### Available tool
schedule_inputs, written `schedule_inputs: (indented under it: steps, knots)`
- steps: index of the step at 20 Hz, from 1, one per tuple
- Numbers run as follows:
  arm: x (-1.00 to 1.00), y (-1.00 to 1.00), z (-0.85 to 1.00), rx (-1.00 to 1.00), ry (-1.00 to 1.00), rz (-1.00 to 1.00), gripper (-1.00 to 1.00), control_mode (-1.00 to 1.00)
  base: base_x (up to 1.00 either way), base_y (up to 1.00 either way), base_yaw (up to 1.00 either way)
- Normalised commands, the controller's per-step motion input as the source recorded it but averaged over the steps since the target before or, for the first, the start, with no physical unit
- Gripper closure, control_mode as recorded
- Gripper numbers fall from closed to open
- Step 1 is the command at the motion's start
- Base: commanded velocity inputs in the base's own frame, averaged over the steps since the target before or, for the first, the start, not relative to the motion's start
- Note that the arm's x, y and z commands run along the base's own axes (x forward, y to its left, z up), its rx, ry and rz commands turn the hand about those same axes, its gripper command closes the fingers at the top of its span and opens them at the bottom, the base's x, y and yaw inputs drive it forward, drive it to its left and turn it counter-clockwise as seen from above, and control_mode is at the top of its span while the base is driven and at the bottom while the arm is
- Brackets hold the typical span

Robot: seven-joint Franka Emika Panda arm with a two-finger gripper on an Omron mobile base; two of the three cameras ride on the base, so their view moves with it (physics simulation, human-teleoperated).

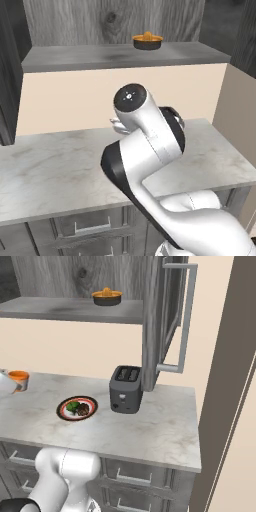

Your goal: Pick the avocado and bread from the counter and place them on the plate. Then pick the jam from the cabinet and place it next to the plate. Lastly close the cabinet door.

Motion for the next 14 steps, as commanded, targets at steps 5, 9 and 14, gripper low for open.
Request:
schedule_inputs:
  steps: [5, 9, 14]
  knots:
    - [0.25, 0.32, -0.39, -0.15, 0.16, 0.00, 1.00, -1.00, 0.00, 0.00, 0.00]
    - [0.28, 0.42, -0.32, -0.14, 0.10, 0.00, 1.00, -1.00, 0.00, 0.00, 0.00]
    - [0.37, 0.22, -0.50, -0.01, 0.09, 0.00, 1.00, -1.00, 0.00, 0.00, 0.00]
